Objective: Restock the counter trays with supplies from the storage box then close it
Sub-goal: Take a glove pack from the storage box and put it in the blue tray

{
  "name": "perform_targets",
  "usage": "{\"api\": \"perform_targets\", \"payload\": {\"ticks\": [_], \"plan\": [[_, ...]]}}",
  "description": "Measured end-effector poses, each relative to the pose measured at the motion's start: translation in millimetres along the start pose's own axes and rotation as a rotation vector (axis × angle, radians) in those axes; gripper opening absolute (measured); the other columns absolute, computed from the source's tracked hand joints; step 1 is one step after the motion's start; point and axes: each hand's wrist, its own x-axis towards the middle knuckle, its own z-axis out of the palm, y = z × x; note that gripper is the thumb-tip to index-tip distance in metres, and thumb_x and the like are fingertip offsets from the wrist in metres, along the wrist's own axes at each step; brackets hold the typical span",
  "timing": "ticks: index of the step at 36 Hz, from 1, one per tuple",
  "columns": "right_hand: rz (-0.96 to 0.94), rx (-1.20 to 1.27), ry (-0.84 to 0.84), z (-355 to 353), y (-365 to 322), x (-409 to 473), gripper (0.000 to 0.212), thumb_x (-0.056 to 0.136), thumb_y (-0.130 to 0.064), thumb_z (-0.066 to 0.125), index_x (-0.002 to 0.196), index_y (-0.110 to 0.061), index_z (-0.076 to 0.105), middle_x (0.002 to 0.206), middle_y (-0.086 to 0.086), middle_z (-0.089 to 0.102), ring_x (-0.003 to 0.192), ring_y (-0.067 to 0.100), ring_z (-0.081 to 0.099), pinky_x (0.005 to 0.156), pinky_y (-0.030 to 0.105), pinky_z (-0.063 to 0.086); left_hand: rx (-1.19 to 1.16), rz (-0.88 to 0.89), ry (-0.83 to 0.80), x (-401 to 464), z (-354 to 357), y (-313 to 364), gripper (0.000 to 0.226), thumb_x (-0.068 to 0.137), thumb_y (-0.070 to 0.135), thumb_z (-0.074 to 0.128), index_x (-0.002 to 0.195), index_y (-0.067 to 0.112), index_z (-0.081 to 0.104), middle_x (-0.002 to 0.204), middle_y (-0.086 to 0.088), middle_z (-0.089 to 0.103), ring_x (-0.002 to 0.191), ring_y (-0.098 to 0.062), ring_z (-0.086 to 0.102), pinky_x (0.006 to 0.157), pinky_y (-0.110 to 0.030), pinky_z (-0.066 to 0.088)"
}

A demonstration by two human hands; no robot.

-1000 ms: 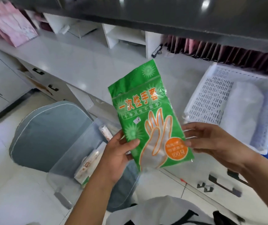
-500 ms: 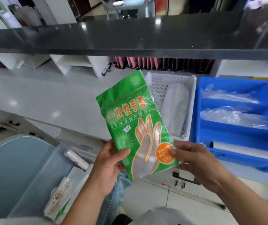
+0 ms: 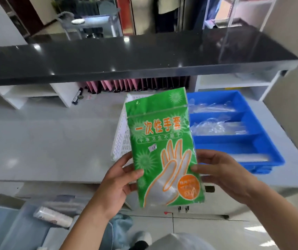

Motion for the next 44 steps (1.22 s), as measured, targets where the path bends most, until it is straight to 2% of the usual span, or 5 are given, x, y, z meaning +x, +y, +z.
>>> {"api": "perform_targets", "payload": {"ticks": [18,24,32,37,44], "plan": [[-0.058,-0.047,0.267,36,-34,22,0.033,0.068,-0.016,0.078,0.098,-0.004,0.076,0.103,0.019,0.075,0.093,0.034,0.072,0.081,0.044,0.06,0.002,-0.057,-0.328,58,-44,26,0.066,0.074,0.017,0.083,0.135,0.024,0.057,0.127,-0.021,0.065,0.115,-0.038,0.063,0.083,-0.035,0.057],[-0.16,-0.206,0.411,8,-71,18,0.044,0.058,-0.032,0.084,0.095,-0.01,0.078,0.102,0.019,0.075,0.1,0.044,0.068,0.096,0.065,0.047,0.048,0.047,-0.363,92,-5,36,0.057,0.076,0.014,0.077,0.131,0.019,0.061,0.13,-0.015,0.064,0.118,-0.034,0.062,0.089,-0.036,0.055],[-0.301,-0.301,0.407,-77,-127,33,0.031,0.066,-0.02,0.082,0.096,-0.011,0.078,0.098,0.02,0.075,0.086,0.035,0.069,0.087,0.061,0.051,0.015,0.142,-0.267,154,72,40,0.05,0.078,0.009,0.074,0.125,0.024,0.065,0.122,-0.013,0.069,0.113,-0.029,0.066,0.087,-0.03,0.055],[-0.406,-0.513,0.407,-144,-153,50,0.025,0.076,-0.005,0.079,0.084,-0.028,0.081,0.08,0.002,0.079,0.072,0.017,0.075,0.063,0.022,0.057,0.072,0.132,-0.104,193,128,26,0.049,0.081,0.007,0.07,0.128,0.017,0.061,0.119,-0.012,0.069,0.109,-0.023,0.066,0.096,-0.038,0.054],[-0.491,-1.259,0.461,-227,-187,82,0.018,0.079,-0.021,0.078,0.096,-0.026,0.079,0.087,0.0,0.076,0.076,0.02,0.069,0.072,0.037,0.055,0.208,0.082,0.177,227,169,-12,0.035,0.087,0.0,0.067,0.114,0.021,0.066,0.112,-0.009,0.072,0.104,-0.029,0.067,0.089,-0.041,0.05]]}}
